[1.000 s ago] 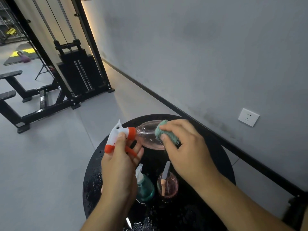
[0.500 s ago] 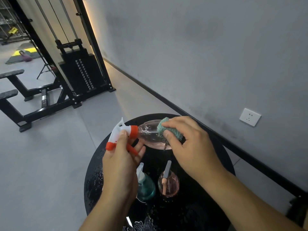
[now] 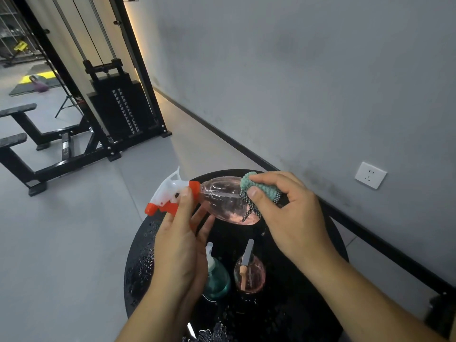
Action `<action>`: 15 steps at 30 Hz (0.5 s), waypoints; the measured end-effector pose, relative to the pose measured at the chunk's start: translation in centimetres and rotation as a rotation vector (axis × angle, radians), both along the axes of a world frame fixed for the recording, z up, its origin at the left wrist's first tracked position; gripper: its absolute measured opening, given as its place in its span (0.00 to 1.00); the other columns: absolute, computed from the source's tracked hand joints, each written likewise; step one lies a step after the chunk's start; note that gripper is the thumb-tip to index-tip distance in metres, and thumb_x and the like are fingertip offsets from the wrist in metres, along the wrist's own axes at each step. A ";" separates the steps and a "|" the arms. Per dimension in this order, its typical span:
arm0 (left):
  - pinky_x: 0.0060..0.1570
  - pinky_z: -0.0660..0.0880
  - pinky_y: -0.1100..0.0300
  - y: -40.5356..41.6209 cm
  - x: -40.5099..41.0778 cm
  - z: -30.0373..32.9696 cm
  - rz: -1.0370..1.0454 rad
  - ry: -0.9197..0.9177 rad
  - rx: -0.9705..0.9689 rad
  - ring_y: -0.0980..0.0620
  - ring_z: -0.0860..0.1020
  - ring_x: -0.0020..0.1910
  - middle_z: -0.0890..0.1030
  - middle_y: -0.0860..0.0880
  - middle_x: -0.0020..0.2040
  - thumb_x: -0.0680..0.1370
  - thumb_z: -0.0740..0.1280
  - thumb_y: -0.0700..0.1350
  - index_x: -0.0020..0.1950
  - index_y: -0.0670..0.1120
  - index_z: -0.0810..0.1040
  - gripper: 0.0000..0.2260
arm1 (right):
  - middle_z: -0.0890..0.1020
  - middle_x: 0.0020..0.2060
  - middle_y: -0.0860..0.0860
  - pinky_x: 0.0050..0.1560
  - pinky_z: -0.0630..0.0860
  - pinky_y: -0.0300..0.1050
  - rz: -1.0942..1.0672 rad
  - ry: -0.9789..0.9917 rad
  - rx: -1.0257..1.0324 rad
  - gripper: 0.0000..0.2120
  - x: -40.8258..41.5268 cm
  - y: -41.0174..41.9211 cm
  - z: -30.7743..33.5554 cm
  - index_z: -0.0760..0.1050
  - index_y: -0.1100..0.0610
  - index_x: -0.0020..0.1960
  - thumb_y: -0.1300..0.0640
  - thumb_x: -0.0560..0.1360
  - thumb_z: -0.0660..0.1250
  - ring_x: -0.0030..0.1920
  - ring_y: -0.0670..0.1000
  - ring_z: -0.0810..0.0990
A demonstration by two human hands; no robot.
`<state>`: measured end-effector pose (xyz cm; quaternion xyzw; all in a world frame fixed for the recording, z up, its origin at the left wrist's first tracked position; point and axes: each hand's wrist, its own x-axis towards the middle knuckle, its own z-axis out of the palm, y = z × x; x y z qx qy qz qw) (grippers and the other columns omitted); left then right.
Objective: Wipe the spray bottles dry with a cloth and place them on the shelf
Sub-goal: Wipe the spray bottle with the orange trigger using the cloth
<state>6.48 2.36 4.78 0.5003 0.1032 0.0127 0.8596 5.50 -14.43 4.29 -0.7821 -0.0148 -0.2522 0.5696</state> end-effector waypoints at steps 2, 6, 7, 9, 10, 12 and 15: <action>0.61 0.78 0.54 0.2 0.2 -0.2 -0.001 -0.020 0.010 0.48 0.86 0.62 0.88 0.46 0.61 0.83 0.69 0.51 0.64 0.47 0.83 0.12 | 0.82 0.55 0.39 0.52 0.81 0.35 0.040 -0.005 -0.002 0.10 -0.3 0.4 -0.1 0.84 0.48 0.57 0.59 0.79 0.73 0.59 0.41 0.80; 0.66 0.78 0.49 0.8 0.6 -0.3 -0.017 0.039 -0.055 0.47 0.85 0.64 0.87 0.45 0.63 0.83 0.71 0.52 0.69 0.44 0.81 0.18 | 0.81 0.55 0.39 0.54 0.79 0.34 0.095 -0.004 -0.033 0.10 -0.8 1.0 -0.3 0.85 0.49 0.57 0.60 0.78 0.73 0.61 0.42 0.80; 0.66 0.79 0.47 0.9 0.6 -0.3 -0.030 0.049 -0.068 0.46 0.85 0.64 0.87 0.44 0.63 0.83 0.70 0.53 0.71 0.43 0.80 0.21 | 0.81 0.55 0.39 0.54 0.80 0.34 0.108 -0.004 -0.031 0.10 -0.8 1.1 -0.3 0.85 0.49 0.57 0.60 0.78 0.73 0.61 0.42 0.80; 0.63 0.80 0.46 1.2 0.7 -0.4 -0.037 0.059 -0.090 0.46 0.84 0.65 0.87 0.45 0.63 0.83 0.70 0.54 0.71 0.43 0.80 0.21 | 0.81 0.55 0.39 0.53 0.80 0.34 0.117 -0.012 -0.031 0.10 -0.8 1.2 -0.2 0.85 0.49 0.57 0.60 0.78 0.73 0.61 0.42 0.80; 0.62 0.80 0.46 1.3 0.7 -0.5 -0.038 0.064 -0.101 0.46 0.84 0.65 0.87 0.45 0.63 0.83 0.70 0.54 0.70 0.44 0.80 0.21 | 0.81 0.55 0.39 0.53 0.79 0.33 0.116 -0.014 -0.030 0.10 -0.7 1.2 0.0 0.85 0.49 0.57 0.60 0.78 0.73 0.61 0.42 0.80; 0.63 0.80 0.45 1.3 0.6 -0.5 -0.050 0.066 -0.112 0.47 0.85 0.64 0.87 0.46 0.62 0.83 0.70 0.54 0.68 0.45 0.82 0.18 | 0.82 0.55 0.39 0.53 0.80 0.35 0.111 -0.006 -0.001 0.10 -0.6 1.0 0.2 0.84 0.48 0.57 0.59 0.78 0.73 0.59 0.41 0.80; 0.64 0.79 0.44 1.2 0.4 -0.3 -0.088 0.062 -0.134 0.47 0.85 0.59 0.87 0.47 0.58 0.83 0.69 0.53 0.57 0.48 0.85 0.10 | 0.82 0.54 0.40 0.51 0.81 0.36 0.102 -0.005 0.051 0.09 -0.5 0.8 0.3 0.84 0.48 0.56 0.59 0.78 0.73 0.58 0.42 0.81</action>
